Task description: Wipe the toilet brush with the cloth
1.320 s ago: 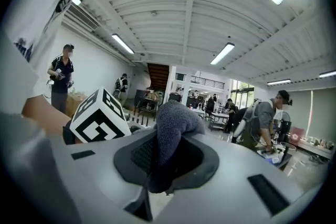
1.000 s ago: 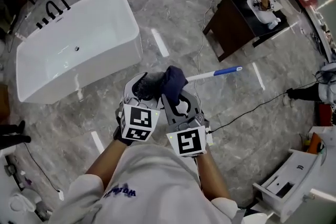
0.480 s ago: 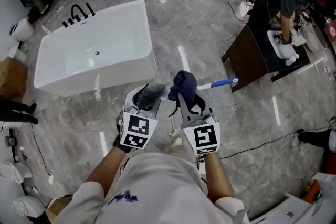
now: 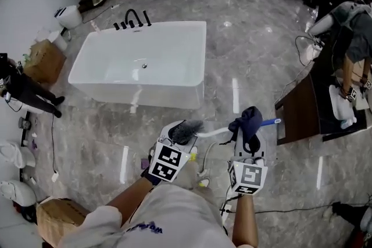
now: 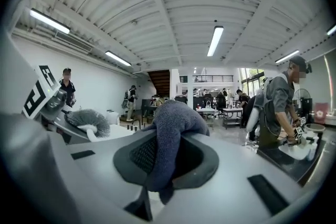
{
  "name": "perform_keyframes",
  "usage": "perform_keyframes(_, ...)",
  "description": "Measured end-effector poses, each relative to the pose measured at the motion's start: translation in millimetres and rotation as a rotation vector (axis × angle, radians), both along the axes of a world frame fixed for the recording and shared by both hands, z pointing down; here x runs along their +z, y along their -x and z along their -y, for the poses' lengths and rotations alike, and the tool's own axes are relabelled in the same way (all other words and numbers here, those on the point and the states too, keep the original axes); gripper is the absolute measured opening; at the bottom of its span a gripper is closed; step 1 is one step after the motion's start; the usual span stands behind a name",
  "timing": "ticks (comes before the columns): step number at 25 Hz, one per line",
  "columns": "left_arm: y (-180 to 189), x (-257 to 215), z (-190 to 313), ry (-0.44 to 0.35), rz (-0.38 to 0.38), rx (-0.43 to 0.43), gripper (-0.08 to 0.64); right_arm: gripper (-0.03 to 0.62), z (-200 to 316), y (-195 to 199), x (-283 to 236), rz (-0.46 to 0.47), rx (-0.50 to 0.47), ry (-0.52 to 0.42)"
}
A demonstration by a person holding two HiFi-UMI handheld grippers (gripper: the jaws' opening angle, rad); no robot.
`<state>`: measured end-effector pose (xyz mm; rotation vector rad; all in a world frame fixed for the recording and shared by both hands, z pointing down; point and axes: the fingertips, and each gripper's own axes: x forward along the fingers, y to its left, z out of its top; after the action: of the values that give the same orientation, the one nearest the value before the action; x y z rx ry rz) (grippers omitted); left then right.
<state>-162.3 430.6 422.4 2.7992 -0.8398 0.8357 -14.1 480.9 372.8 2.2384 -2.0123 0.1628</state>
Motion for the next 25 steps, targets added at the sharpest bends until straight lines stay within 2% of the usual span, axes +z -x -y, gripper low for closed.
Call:
perform_keyframes(3, 2.9, 5.9, 19.5, 0.023, -0.017, -0.024, 0.193, 0.060, 21.4, 28.3, 4.6, 0.030, -0.072, -0.005)
perform_keyframes(7, -6.5, 17.8, 63.2, 0.016, -0.055, -0.059, 0.193, 0.060, 63.2, 47.7, 19.0, 0.018, -0.168, 0.017)
perform_keyframes(13, -30.4, 7.1, 151.9, 0.018, -0.124, -0.078, 0.193, 0.060, 148.8, 78.4, 14.5, -0.042, -0.346, 0.079)
perform_keyframes(18, -45.7, 6.7, 207.1, 0.072, -0.188, -0.081, 0.195, 0.060, 204.5, 99.9, 15.3, -0.116, -0.540, 0.178)
perform_keyframes(20, -46.6, 9.9, 230.2, 0.077, -0.184, -0.062, 0.195, 0.060, 227.7, 104.1, 18.7, -0.138, -0.553, 0.198)
perform_keyframes(25, -39.1, 12.8, 272.5, 0.072, -0.166, -0.039, 0.195, 0.060, 273.8, 90.1, 15.7, -0.144, -0.494, 0.179)
